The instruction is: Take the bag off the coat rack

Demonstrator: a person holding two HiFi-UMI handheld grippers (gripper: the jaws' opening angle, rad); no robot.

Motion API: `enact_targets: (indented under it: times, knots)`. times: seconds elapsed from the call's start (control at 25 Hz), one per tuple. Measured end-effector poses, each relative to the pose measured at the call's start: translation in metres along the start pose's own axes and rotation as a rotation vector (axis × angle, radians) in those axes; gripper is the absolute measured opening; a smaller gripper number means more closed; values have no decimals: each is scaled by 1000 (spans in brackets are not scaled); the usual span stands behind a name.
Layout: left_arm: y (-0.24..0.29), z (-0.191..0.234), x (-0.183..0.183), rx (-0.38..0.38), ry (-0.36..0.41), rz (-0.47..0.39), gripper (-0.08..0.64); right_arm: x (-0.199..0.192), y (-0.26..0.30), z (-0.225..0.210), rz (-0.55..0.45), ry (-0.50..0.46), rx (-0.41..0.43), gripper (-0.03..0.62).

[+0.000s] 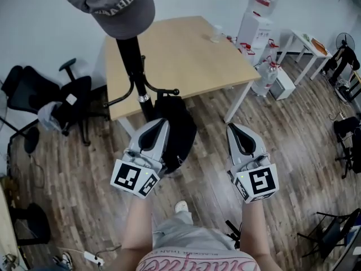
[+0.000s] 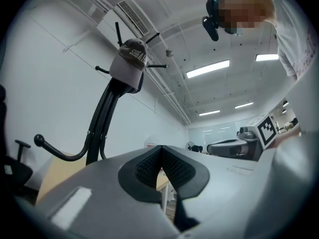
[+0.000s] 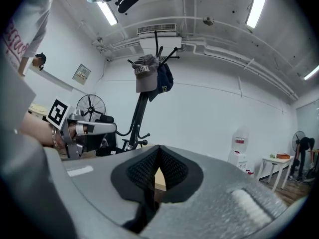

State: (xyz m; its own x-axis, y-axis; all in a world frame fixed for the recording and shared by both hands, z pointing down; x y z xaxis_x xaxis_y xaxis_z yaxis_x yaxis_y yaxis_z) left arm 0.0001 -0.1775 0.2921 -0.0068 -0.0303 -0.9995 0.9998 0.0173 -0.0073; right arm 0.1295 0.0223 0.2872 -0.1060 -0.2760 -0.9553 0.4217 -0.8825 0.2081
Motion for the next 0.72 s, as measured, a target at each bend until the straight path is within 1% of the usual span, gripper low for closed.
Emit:
enact_targets:
  times: [0.08, 0.12, 0.24, 0.36, 0.44, 0.56, 0.68, 0.72]
  knots:
    - [2, 8, 1, 23, -21, -25, 14, 1, 12, -7, -4, 3, 15, 2]
    - [3, 12, 1, 41, -17, -22, 14, 1, 18, -9, -6, 4, 22, 2]
    - [3, 19, -3, 91, -5, 22, 14, 0, 32, -12, -11, 13, 44, 2]
    - [3, 25, -4, 124, -28, 64, 15, 0, 45, -14, -20, 22, 72, 2]
    - [2, 26, -4, 141, -29, 77, 15, 0, 52, -16, -29, 27, 97, 2]
    - [2, 24, -6, 176, -6, 92, 15, 0, 61, -21, -44, 31, 128, 2]
    - [5, 21, -8, 214, 2, 111, 17, -1, 70, -29, -73, 46, 181, 2]
    - [7, 19, -8, 228, 1, 116, 31, 0, 73, -32, -86, 59, 209, 2]
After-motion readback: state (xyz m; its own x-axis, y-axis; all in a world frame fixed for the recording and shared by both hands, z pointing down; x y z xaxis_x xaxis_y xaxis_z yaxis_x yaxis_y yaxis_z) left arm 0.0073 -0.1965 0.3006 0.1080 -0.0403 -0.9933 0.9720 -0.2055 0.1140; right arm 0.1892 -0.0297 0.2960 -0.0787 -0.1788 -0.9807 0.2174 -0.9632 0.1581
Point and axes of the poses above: the fingertips, and each gripper's own axes: y forward along the fingers, z to its left, x out of its top, the point moved 7 cm from there along -y, backward along the fingers, and after that the axes turned 13 degrees about z, right-handed, at the moved point
